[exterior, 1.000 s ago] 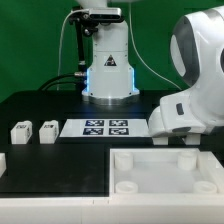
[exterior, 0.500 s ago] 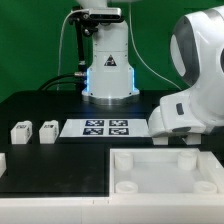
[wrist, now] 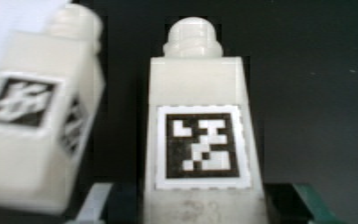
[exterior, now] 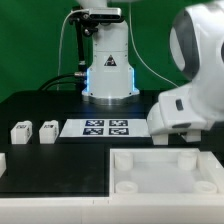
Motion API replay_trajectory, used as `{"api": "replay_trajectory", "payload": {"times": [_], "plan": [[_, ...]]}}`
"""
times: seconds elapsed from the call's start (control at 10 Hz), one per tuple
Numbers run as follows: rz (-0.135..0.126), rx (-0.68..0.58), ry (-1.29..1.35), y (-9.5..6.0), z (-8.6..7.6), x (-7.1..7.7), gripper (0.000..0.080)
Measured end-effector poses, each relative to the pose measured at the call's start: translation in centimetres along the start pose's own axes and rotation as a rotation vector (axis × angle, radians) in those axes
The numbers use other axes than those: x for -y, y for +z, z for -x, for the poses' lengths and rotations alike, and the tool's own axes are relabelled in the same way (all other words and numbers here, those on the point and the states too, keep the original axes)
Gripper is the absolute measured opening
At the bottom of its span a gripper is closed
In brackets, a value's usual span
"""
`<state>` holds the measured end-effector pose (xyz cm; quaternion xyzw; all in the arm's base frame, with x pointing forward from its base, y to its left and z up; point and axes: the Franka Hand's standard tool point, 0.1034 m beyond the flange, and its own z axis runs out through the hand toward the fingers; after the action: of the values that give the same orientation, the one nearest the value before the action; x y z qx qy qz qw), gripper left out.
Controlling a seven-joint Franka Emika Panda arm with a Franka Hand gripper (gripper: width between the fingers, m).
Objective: Assemble one leg
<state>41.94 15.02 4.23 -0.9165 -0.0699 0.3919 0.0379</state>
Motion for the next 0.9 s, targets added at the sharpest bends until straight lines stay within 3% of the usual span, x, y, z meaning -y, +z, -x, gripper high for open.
{"api": "replay_trajectory", "payload": {"times": [0.2,0.3,0.5,0.6,0.7,0.9], "plan": [[-0.011,-0.044,-0.014,-4.4,0.8,-1.5,0.0292],[-0.010,-0.169,-0.011,-7.1,0.8,-2.1,0.0292],[0.007,-0.343,-0.002,-10.8,2.7,-2.7,0.0292],[0.012,-0.456,-0.003,-12.5,2.1,-2.6,0.0294],[0.018,-0.528,0.000,-11.9,1.9,-2.8,0.0294],[0.034,-0.749,0.001,-12.3,1.5,-3.1,0.0294]]}}
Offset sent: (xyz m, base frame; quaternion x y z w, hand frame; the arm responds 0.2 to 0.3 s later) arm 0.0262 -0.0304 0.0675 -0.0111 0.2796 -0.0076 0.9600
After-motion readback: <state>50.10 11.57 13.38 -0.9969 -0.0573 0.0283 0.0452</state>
